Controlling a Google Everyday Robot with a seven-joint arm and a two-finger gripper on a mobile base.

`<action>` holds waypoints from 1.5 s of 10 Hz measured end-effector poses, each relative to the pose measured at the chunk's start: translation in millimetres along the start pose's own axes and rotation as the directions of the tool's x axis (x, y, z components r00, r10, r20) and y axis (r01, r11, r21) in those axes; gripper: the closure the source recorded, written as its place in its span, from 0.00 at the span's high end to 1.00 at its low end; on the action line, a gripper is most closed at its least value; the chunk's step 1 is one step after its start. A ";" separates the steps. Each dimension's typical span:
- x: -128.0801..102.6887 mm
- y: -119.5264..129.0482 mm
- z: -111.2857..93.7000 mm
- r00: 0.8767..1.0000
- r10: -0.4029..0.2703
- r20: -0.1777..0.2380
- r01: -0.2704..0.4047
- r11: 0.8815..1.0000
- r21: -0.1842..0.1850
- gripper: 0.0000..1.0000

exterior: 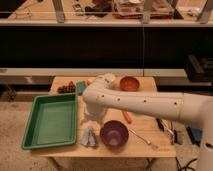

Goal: Place towel in paper cup

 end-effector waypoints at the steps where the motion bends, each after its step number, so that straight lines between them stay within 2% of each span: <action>1: 1.7 -0.1 6.9 1.000 -0.005 0.007 0.005 1.000 -0.013 0.65; 4: 3.1 -4.1 22.0 1.000 -0.021 0.023 0.022 1.000 -0.022 0.65; 7: 2.9 -17.8 38.8 0.998 -0.040 0.043 0.040 0.999 0.006 0.65; 10: 1.0 -26.1 43.0 0.997 -0.055 0.049 0.055 0.998 0.008 0.65; 13: -0.6 -24.5 56.0 0.997 -0.034 0.069 0.034 0.999 -0.009 0.65; 15: 0.4 -19.6 60.5 0.997 -0.010 0.082 0.010 1.000 0.000 0.65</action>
